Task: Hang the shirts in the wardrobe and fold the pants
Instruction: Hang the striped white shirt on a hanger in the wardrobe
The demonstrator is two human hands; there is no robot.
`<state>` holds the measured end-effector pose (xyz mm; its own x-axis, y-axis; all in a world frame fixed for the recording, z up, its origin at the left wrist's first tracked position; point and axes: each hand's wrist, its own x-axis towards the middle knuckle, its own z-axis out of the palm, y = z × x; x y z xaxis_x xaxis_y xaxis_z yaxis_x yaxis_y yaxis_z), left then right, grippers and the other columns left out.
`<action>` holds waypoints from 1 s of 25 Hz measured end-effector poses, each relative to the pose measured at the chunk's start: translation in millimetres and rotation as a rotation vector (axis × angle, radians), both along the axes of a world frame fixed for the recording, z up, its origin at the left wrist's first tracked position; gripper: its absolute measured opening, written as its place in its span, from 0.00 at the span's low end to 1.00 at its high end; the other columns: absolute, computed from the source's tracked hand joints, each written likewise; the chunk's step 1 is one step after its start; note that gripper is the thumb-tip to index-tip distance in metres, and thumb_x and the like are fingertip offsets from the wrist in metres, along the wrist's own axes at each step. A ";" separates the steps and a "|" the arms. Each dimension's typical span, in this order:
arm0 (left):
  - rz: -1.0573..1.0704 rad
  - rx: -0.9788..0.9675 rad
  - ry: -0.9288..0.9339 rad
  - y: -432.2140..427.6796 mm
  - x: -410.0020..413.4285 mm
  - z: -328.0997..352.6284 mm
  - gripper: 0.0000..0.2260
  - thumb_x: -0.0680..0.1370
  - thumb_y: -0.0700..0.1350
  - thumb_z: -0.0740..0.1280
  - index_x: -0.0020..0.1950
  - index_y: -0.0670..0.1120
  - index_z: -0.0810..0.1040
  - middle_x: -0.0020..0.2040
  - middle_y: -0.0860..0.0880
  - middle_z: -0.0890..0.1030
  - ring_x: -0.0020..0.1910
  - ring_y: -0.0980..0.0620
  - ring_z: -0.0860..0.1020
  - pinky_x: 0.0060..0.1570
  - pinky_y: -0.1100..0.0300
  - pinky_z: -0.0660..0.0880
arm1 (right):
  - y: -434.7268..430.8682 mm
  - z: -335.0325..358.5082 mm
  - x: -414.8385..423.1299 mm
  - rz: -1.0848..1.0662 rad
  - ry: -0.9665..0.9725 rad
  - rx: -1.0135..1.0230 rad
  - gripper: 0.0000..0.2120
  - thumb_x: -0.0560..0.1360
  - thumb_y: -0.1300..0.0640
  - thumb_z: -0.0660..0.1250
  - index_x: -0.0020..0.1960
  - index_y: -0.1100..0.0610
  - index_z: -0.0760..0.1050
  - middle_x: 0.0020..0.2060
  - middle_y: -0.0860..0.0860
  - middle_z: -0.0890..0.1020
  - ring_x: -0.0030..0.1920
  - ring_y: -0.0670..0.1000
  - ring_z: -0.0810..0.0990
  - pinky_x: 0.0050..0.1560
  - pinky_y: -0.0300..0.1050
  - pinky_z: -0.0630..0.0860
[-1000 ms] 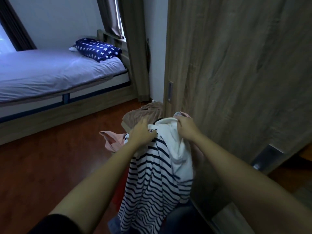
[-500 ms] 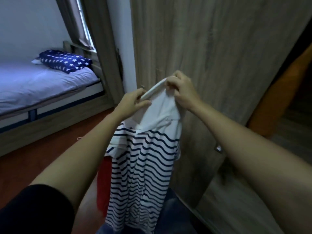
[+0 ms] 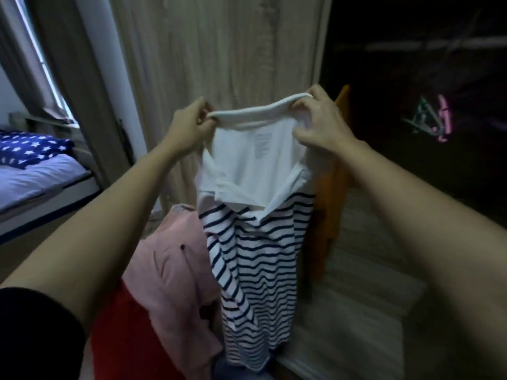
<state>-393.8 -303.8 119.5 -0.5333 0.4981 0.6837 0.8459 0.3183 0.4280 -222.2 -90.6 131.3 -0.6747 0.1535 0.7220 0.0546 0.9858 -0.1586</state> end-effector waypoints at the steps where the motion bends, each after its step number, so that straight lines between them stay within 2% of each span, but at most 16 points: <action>1: -0.060 -0.021 -0.040 9.3 7.3 4.7 0.04 0.74 0.39 0.66 0.48 0.44 0.73 0.41 0.49 0.77 0.39 0.52 0.74 0.39 0.61 0.67 | 12.3 5.5 17.1 -0.027 -0.088 0.031 0.19 0.63 0.60 0.62 0.53 0.61 0.78 0.50 0.62 0.72 0.49 0.61 0.76 0.47 0.50 0.75; 3: -0.168 0.002 -0.074 25.1 23.4 9.8 0.07 0.71 0.39 0.66 0.43 0.50 0.70 0.39 0.50 0.76 0.37 0.55 0.74 0.38 0.62 0.69 | 35.7 13.7 51.9 -0.055 -0.223 -0.013 0.18 0.63 0.67 0.64 0.52 0.61 0.80 0.48 0.59 0.72 0.50 0.59 0.75 0.47 0.45 0.74; 5: -0.256 -0.060 0.010 49.0 40.0 9.0 0.05 0.66 0.39 0.63 0.39 0.47 0.75 0.40 0.47 0.77 0.41 0.50 0.75 0.41 0.60 0.68 | 57.9 24.8 85.3 -0.123 -0.314 -0.107 0.19 0.64 0.73 0.63 0.51 0.60 0.82 0.45 0.53 0.72 0.50 0.56 0.76 0.42 0.31 0.69; 6: -0.307 -0.163 0.102 64.1 46.8 6.5 0.07 0.64 0.38 0.64 0.39 0.45 0.79 0.43 0.45 0.78 0.44 0.46 0.76 0.43 0.60 0.68 | 68.6 30.4 100.3 -0.170 -0.379 -0.108 0.20 0.65 0.73 0.63 0.51 0.60 0.83 0.43 0.50 0.72 0.50 0.54 0.77 0.38 0.27 0.67; 8: -0.368 -0.441 0.260 97.6 61.1 3.2 0.09 0.69 0.37 0.67 0.44 0.46 0.85 0.46 0.44 0.77 0.47 0.45 0.77 0.45 0.62 0.68 | 89.8 40.4 134.9 -0.268 -0.572 -0.044 0.21 0.66 0.73 0.63 0.53 0.56 0.82 0.38 0.43 0.73 0.52 0.52 0.78 0.39 0.25 0.66; 10: -0.354 -0.624 0.297 123.7 75.0 11.0 0.16 0.72 0.37 0.67 0.55 0.51 0.83 0.48 0.47 0.78 0.45 0.50 0.75 0.45 0.65 0.66 | 110.3 42.9 166.9 -0.380 -0.713 -0.038 0.22 0.66 0.71 0.62 0.51 0.50 0.83 0.39 0.40 0.75 0.53 0.50 0.78 0.46 0.32 0.69; 13: -0.334 -0.713 0.309 155.6 94.7 21.2 0.24 0.71 0.41 0.65 0.66 0.58 0.74 0.50 0.49 0.74 0.45 0.53 0.71 0.46 0.60 0.69 | 133.9 36.4 206.2 -0.610 -0.654 -0.106 0.15 0.68 0.63 0.66 0.42 0.43 0.82 0.46 0.49 0.81 0.50 0.53 0.80 0.48 0.42 0.75; 15: -0.341 -0.777 0.297 174.3 106.7 12.5 0.24 0.73 0.41 0.65 0.66 0.59 0.72 0.51 0.51 0.71 0.48 0.53 0.70 0.46 0.59 0.71 | 143.2 23.5 221.7 -0.734 -0.600 -0.090 0.10 0.67 0.59 0.69 0.43 0.45 0.82 0.48 0.52 0.83 0.50 0.56 0.81 0.48 0.43 0.75; 16: -0.360 -0.777 0.277 182.6 111.4 5.7 0.21 0.74 0.40 0.65 0.64 0.57 0.75 0.50 0.51 0.72 0.48 0.53 0.72 0.45 0.61 0.71 | 148.0 14.6 228.1 -0.756 -0.603 -0.115 0.09 0.66 0.58 0.69 0.42 0.46 0.82 0.48 0.53 0.84 0.49 0.56 0.81 0.48 0.43 0.76; 17: -0.376 -0.721 0.259 190.3 116.3 0.8 0.16 0.74 0.39 0.65 0.60 0.53 0.79 0.49 0.51 0.75 0.49 0.53 0.74 0.44 0.64 0.70 | 149.9 5.9 234.7 -0.756 -0.611 -0.167 0.09 0.64 0.59 0.70 0.40 0.46 0.82 0.47 0.52 0.84 0.48 0.55 0.82 0.47 0.42 0.76; 19: -0.331 -0.428 0.245 209.3 124.9 -1.9 0.10 0.74 0.37 0.66 0.52 0.45 0.83 0.50 0.48 0.79 0.50 0.48 0.78 0.43 0.64 0.70 | 154.5 -6.3 248.6 -0.750 -0.594 -0.275 0.08 0.62 0.59 0.70 0.38 0.48 0.82 0.44 0.52 0.84 0.46 0.53 0.82 0.46 0.41 0.77; 21: -0.237 -0.196 0.248 223.1 137.1 -6.4 0.11 0.74 0.36 0.65 0.54 0.41 0.80 0.53 0.44 0.78 0.50 0.43 0.78 0.43 0.57 0.73 | 160.4 -3.5 257.8 -0.767 -0.491 -0.336 0.10 0.64 0.61 0.67 0.40 0.50 0.83 0.45 0.52 0.84 0.49 0.53 0.81 0.48 0.40 0.76; 22: -0.195 -0.213 0.249 229.8 143.7 -12.4 0.14 0.74 0.37 0.65 0.59 0.42 0.77 0.55 0.44 0.75 0.51 0.42 0.77 0.44 0.52 0.74 | 162.7 1.2 261.3 -0.768 -0.454 -0.356 0.12 0.66 0.63 0.64 0.42 0.50 0.83 0.47 0.53 0.84 0.49 0.53 0.81 0.49 0.40 0.76; 23: -0.168 -0.309 0.241 232.7 151.9 -19.4 0.19 0.73 0.39 0.66 0.64 0.43 0.72 0.58 0.44 0.73 0.52 0.42 0.76 0.45 0.48 0.75 | 163.5 6.5 264.2 -0.761 -0.435 -0.374 0.15 0.68 0.65 0.61 0.42 0.50 0.82 0.48 0.54 0.83 0.48 0.53 0.80 0.48 0.39 0.76; 25: -0.163 -0.468 0.206 235.7 161.7 -34.4 0.22 0.73 0.41 0.67 0.66 0.45 0.68 0.59 0.45 0.72 0.52 0.43 0.76 0.45 0.48 0.76 | 163.2 9.2 269.3 -0.758 -0.429 -0.397 0.18 0.71 0.67 0.59 0.46 0.49 0.81 0.53 0.58 0.81 0.46 0.54 0.79 0.44 0.40 0.75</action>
